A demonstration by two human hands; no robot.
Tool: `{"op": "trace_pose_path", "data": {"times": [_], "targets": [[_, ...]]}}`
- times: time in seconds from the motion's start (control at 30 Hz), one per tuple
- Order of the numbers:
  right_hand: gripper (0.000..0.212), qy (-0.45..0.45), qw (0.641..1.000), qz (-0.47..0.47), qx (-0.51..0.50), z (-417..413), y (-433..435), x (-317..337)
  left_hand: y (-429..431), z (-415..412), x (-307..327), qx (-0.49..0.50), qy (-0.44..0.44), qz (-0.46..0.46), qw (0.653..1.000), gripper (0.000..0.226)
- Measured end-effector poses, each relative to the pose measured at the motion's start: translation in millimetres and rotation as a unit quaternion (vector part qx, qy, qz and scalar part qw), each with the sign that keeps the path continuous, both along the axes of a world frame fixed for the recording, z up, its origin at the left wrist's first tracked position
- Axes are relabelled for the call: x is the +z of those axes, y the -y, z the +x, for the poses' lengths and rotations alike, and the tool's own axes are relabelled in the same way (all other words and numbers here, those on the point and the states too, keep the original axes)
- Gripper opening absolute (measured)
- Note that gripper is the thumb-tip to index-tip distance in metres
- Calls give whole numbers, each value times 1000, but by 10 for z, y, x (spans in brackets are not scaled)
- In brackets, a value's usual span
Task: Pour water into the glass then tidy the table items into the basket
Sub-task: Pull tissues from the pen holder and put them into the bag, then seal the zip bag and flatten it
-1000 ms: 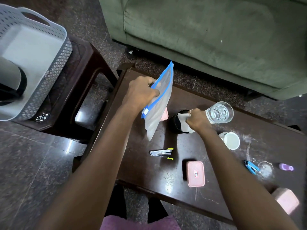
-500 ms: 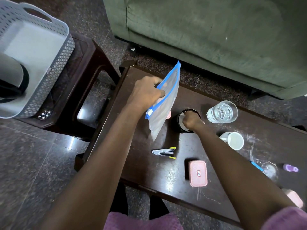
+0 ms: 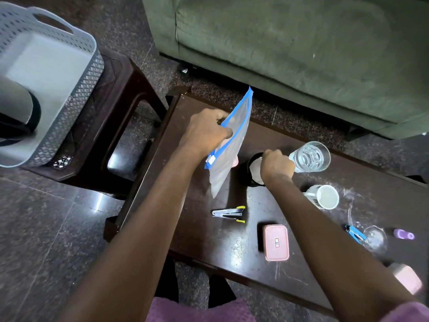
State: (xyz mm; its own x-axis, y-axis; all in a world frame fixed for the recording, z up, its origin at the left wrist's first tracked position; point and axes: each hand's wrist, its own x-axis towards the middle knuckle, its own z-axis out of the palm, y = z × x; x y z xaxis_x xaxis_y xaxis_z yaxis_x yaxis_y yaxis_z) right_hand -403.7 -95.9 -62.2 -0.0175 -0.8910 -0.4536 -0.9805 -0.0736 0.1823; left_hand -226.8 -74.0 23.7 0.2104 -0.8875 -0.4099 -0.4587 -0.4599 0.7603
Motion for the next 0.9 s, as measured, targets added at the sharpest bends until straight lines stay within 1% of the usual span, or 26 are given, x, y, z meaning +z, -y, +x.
{"op": "trace_pose_path", "data": {"times": [0.07, 0.13, 0.17, 0.2, 0.23, 0.27, 0.3, 0.33, 0.37, 0.4, 0.47, 0.5, 0.53, 0.57, 0.63, 0.7, 0.73, 0.77, 0.83, 0.87, 0.9], "targets": [[30, 9, 1000, -24, -11, -38, -14, 47, -11, 9, 1, 2, -11, -1, 1000, 30], [25, 51, 994, -72, -59, -48, 22, 157, -8, 23, 2, 2, -8, -2, 1000, 29], [24, 85, 988, -99, -85, -35, 62, 232, -10, 30, 2, -1, -5, -1, 1000, 29], [27, 143, 977, -119, -106, -12, 109, 310, -12, 34, 7, -6, -3, 1, 1000, 28], [34, 233, 958, -121, -115, 25, 165, 386, -17, 40, 14, -12, -5, 5, 1000, 27], [44, 352, 924, -96, -109, 73, 216, 470, -21, 49, 21, -20, -9, 9, 1000, 26], [60, 473, 875, -52, -92, 128, 251, 563, -28, 62, 30, -32, -10, 11, 999, 25], [74, 568, 820, -8, -70, 170, 279, 632, -38, 79, 48, -52, -4, 11, 999, 23], [80, 621, 782, 27, -44, 202, 306, 677, -50, 105, 69, -78, 4, 11, 997, 20], [76, 642, 765, 51, -13, 235, 325, 717, -61, 139, 90, -106, 11, 9, 994, 17], [48, 650, 757, 64, 28, 283, 349, 753, -94, 228, 133, -147, 4, -3, 989, 20], [33, 667, 742, 65, 18, 311, 345, 768, -123, 289, 146, -155, -18, -8, 988, 23], [25, 690, 721, 64, -3, 337, 326, 788, -157, 351, 155, -153, -55, -13, 987, 22], [20, 704, 708, 55, -22, 354, 313, 787, -199, 421, 160, -138, -100, -20, 985, 20], [20, 707, 705, 32, -55, 370, 283, 757, -280, 551, 155, -68, -191, -40, 978, 18], [25, 698, 708, 23, -102, 398, 263, 697, -342, 700, 122, 20, -270, -53, 961, 35], [26, 695, 706, 22, -135, 408, 259, 667, -357, 771, 90, 51, -291, -60, 953, 37], [25, 693, 702, 20, -166, 413, 261, 643, -366, 822, 59, 74, -302, -66, 948, 34], [24, 692, 691, 19, -208, 423, 263, 591, -382, 874, -18, 116, -298, -78, 944, 16], [24, 695, 683, 20, -224, 423, 263, 571, -392, 877, -63, 138, -291, -84, 943, 12], [23, 696, 677, 22, -238, 424, 263, 560, -409, 877, -115, 157, -284, -90, 942, 13]]}}
